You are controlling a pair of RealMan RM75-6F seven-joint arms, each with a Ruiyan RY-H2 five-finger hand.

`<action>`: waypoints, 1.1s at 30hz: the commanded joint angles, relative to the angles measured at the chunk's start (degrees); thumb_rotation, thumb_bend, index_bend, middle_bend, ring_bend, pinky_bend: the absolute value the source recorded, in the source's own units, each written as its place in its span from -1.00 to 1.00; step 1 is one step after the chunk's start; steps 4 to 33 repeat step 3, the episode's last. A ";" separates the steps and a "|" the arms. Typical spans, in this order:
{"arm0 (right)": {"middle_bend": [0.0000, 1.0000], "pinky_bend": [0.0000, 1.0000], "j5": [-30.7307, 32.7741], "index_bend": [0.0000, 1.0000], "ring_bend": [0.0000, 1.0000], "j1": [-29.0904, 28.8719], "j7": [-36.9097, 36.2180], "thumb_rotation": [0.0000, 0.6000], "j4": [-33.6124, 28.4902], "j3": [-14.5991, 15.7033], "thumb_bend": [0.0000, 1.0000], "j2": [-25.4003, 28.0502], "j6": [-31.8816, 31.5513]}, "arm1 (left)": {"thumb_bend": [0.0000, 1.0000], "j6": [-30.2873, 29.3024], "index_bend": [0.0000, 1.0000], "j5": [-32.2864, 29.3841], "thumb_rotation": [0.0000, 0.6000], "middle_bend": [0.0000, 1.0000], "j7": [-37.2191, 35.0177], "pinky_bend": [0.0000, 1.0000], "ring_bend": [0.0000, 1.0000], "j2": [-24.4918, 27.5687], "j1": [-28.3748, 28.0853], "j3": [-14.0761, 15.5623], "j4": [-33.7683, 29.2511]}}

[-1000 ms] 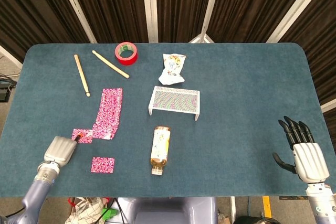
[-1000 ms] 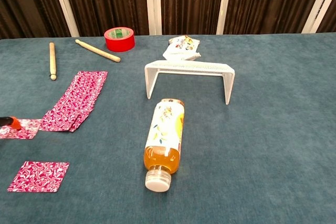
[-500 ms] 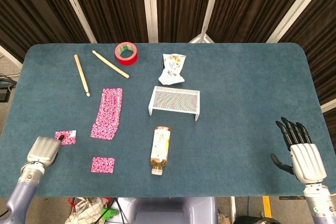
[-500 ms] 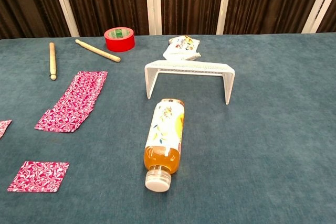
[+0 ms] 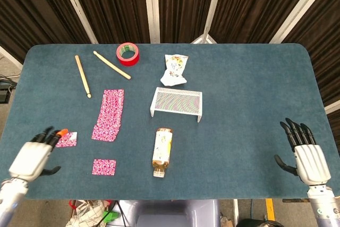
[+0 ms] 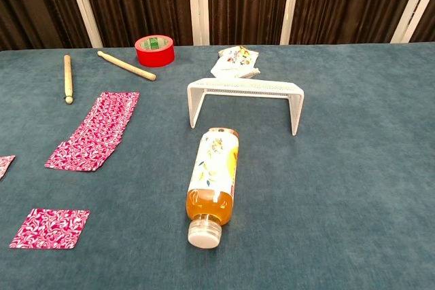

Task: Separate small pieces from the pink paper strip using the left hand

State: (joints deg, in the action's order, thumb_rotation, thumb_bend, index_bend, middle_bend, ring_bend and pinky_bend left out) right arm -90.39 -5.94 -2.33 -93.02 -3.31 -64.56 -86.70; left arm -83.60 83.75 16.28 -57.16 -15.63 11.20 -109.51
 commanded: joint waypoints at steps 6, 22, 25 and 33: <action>-0.92 -0.87 0.80 -1.00 -0.82 0.02 0.66 1.00 0.55 -0.62 -0.38 -0.50 -0.25 | -0.69 -14.90 -0.79 7.68 1.00 -0.94 -8.63 -0.76 -1.00 -3.64 9.83 -0.56 9.73; -0.92 -0.87 0.80 -1.00 -0.82 0.02 0.66 1.00 0.55 -0.62 -0.38 -0.50 -0.25 | -0.69 -14.90 -0.79 7.68 1.00 -0.94 -8.63 -0.76 -1.00 -3.64 9.83 -0.56 9.73; -0.92 -0.87 0.80 -1.00 -0.82 0.02 0.66 1.00 0.55 -0.62 -0.38 -0.50 -0.25 | -0.69 -14.90 -0.79 7.68 1.00 -0.94 -8.63 -0.76 -1.00 -3.64 9.83 -0.56 9.73; -0.92 -0.87 0.80 -1.00 -0.82 0.02 0.66 1.00 0.55 -0.62 -0.38 -0.50 -0.25 | -0.69 -14.90 -0.79 7.68 1.00 -0.94 -8.63 -0.76 -1.00 -3.64 9.83 -0.56 9.73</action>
